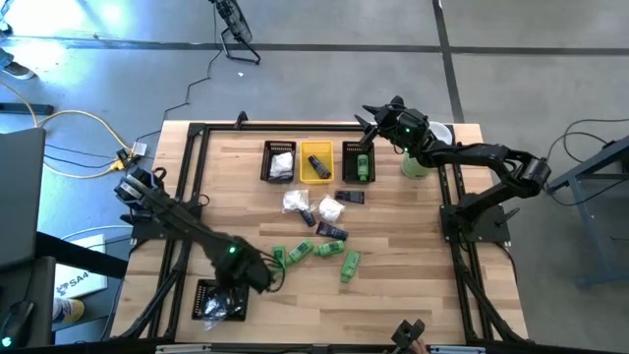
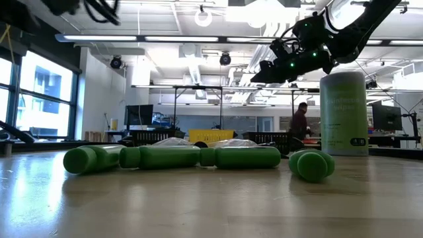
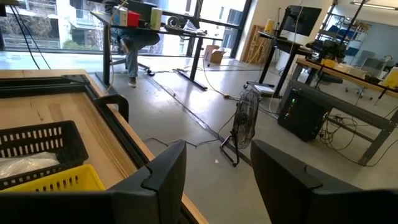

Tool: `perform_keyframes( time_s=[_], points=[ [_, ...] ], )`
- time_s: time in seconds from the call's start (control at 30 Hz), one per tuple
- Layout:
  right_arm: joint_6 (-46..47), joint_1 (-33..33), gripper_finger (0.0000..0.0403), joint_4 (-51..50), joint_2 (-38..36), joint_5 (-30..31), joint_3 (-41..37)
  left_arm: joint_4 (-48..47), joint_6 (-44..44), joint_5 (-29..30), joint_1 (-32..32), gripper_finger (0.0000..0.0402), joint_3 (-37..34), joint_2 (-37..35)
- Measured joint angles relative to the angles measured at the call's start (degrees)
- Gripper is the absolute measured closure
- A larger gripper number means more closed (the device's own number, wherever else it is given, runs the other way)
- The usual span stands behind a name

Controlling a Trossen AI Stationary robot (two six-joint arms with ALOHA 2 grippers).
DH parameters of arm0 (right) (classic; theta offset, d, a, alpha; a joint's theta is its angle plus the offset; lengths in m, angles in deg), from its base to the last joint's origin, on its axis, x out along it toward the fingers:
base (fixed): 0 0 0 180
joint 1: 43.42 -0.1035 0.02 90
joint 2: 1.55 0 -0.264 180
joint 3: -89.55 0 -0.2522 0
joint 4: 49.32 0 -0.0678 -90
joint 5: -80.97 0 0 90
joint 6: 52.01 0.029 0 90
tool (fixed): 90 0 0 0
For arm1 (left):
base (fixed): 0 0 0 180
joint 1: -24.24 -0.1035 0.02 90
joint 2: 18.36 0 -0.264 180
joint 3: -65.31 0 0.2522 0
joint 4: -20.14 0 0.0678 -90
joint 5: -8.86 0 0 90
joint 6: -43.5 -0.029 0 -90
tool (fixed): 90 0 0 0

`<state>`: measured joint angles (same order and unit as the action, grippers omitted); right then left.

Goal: Pick & Place Travel size toiletries
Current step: Put the blue shave cream bottle into the yellow bin

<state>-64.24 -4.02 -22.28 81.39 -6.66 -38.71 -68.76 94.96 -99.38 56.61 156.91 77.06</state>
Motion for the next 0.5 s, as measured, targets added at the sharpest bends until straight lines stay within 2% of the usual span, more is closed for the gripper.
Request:
perform_keyframes(
  time_s=[0.13,0.37,0.5],
  points=[
    [0.22,0.00,0.0230,0.02,0.00,-2.11,0.02,0.62,-6.64,2.56,-3.66,0.0400,0.00,0.00],
    [1.85,-0.02,0.0230,-0.10,-0.25,-7.55,0.00,3.95,-19.78,12.95,-9.98,0.0399,-0.07,-0.01],
    [2.16,-0.72,0.0230,-0.23,-1.19,-8.59,0.02,9.71,-24.43,13.93,-12.55,0.0400,-4.90,-3.15]
  ],
)
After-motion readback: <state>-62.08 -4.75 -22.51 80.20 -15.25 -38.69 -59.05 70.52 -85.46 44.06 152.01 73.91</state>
